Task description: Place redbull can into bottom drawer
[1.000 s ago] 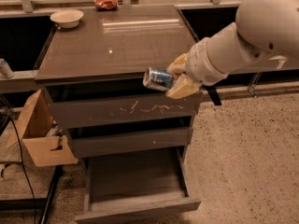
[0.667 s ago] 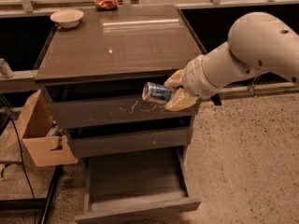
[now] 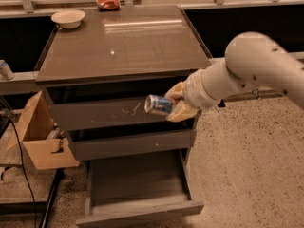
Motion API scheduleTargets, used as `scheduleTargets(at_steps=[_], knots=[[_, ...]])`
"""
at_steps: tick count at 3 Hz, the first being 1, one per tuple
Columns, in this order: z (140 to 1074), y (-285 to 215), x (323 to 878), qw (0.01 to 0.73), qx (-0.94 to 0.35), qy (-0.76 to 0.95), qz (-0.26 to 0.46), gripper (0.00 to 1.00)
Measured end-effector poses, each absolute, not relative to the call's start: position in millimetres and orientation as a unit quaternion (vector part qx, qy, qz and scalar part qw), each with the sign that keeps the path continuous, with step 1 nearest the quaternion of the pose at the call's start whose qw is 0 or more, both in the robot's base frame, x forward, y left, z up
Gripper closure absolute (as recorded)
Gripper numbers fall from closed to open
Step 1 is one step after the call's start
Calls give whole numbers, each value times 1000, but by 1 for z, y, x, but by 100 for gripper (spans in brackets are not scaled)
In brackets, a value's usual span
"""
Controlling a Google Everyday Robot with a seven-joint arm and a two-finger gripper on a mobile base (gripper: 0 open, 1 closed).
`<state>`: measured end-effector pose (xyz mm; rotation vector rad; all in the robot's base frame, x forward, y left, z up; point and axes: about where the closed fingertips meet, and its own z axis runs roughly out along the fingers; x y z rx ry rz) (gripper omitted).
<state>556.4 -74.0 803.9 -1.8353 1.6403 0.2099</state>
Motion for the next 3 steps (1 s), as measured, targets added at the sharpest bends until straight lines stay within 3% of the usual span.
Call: scheduleTargets(at_steps=[3], knots=[[667,-76,574,246,-743,619,66,100]])
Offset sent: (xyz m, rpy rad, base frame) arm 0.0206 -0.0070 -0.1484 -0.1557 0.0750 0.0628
